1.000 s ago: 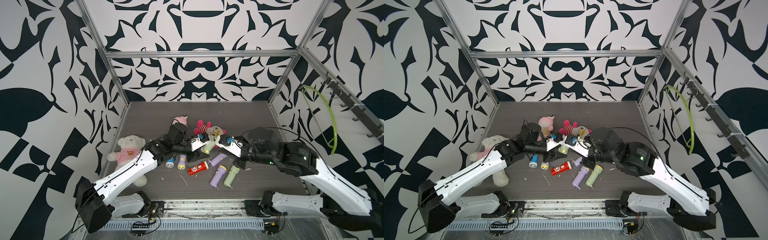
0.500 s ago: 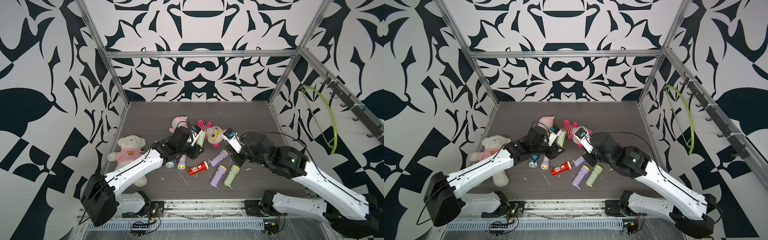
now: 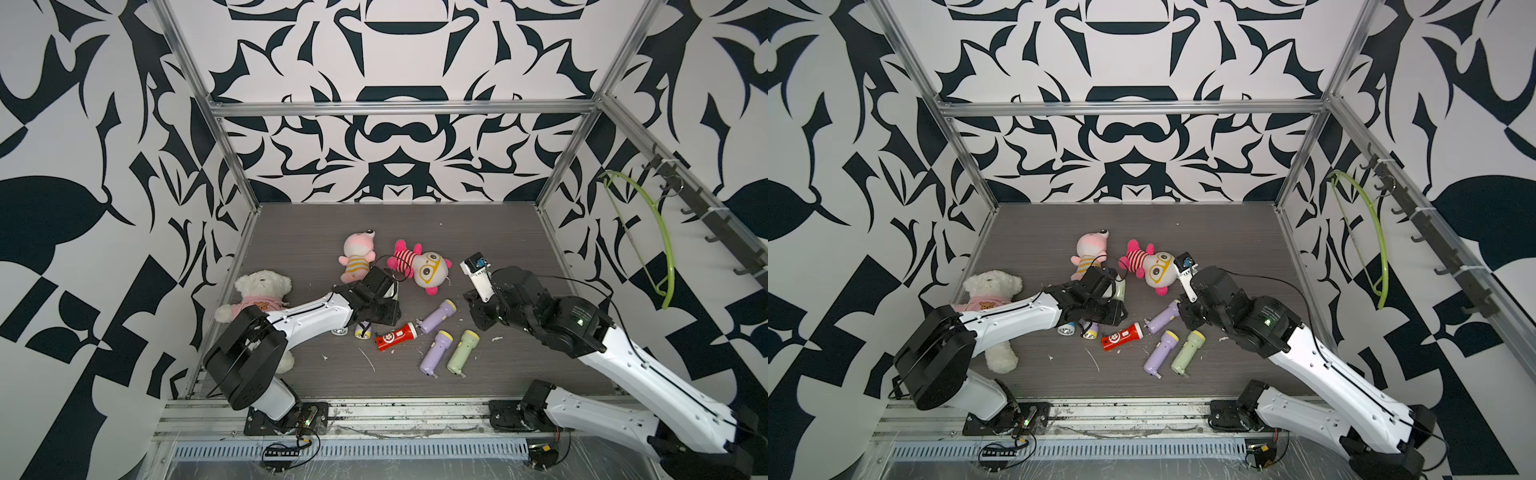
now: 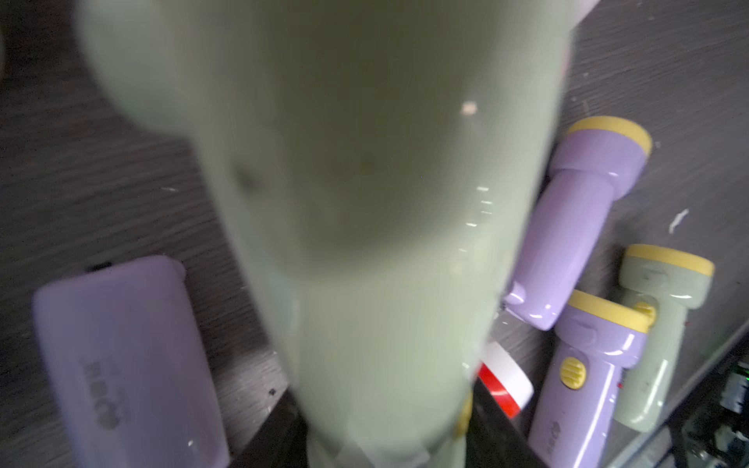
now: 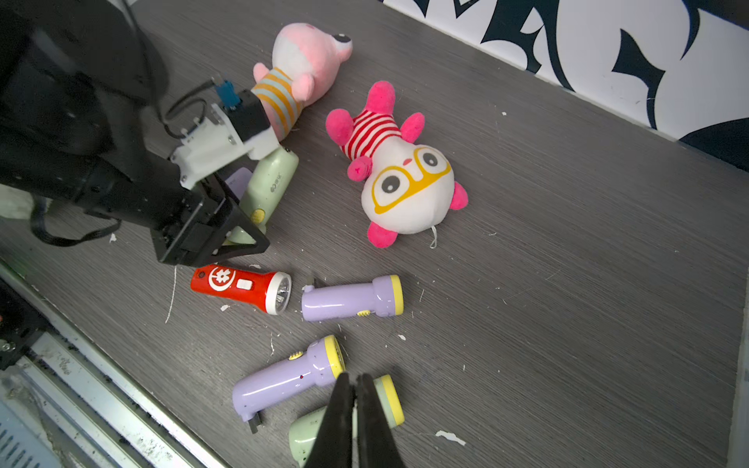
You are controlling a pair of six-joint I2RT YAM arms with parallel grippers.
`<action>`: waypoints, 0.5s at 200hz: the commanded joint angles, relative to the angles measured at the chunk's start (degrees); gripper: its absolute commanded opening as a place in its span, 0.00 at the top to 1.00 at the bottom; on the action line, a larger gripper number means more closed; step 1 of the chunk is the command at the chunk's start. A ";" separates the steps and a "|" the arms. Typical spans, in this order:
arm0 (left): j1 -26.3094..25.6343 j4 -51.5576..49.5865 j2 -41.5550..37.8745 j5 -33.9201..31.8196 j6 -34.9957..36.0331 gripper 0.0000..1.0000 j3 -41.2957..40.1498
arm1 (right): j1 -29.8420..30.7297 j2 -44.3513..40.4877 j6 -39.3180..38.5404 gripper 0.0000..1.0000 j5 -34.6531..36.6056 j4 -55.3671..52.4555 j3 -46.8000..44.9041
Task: Close the plug at the bottom of the flashlight
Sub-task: Place the flashlight at the center of the board.
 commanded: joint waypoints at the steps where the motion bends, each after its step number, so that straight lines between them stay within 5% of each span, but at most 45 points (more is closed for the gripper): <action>1: -0.10 -1.26 2.27 -1.94 -0.94 1.00 2.23 | -0.17 -0.52 1.34 0.91 0.95 1.54 -0.55; 100: -2.77 -7.56 2.98 -0.98 -2.53 0.93 2.01 | -0.28 0.53 1.50 0.88 1.48 2.15 -1.26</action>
